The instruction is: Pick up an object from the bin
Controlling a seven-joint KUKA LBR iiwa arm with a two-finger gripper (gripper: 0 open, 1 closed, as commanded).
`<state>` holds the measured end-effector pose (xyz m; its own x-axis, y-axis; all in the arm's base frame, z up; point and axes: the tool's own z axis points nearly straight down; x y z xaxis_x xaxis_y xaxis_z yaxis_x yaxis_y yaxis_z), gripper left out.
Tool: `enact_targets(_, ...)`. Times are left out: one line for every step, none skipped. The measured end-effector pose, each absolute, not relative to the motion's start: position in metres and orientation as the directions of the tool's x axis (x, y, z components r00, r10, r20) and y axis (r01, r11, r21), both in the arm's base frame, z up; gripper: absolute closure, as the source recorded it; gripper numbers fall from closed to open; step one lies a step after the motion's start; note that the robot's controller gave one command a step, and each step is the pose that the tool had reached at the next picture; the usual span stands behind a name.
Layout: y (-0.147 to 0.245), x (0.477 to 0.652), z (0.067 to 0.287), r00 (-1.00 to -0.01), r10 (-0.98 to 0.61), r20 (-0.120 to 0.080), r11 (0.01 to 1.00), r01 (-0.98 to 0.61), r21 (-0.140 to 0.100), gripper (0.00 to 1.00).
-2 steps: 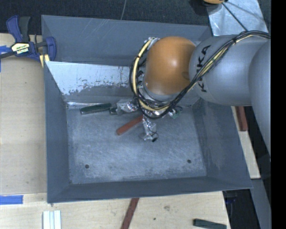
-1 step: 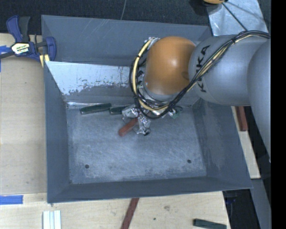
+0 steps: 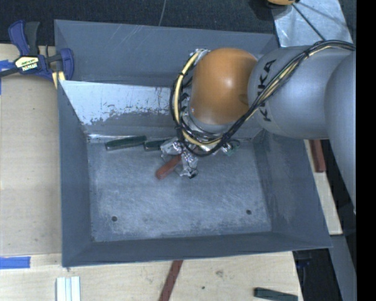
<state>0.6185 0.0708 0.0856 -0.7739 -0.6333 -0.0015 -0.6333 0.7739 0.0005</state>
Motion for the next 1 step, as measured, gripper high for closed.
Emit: enact_targets(0.0903,0.6252,0.2141,-0.767,-0.642,-0.004,0.767,-0.642,-0.001,1.0)
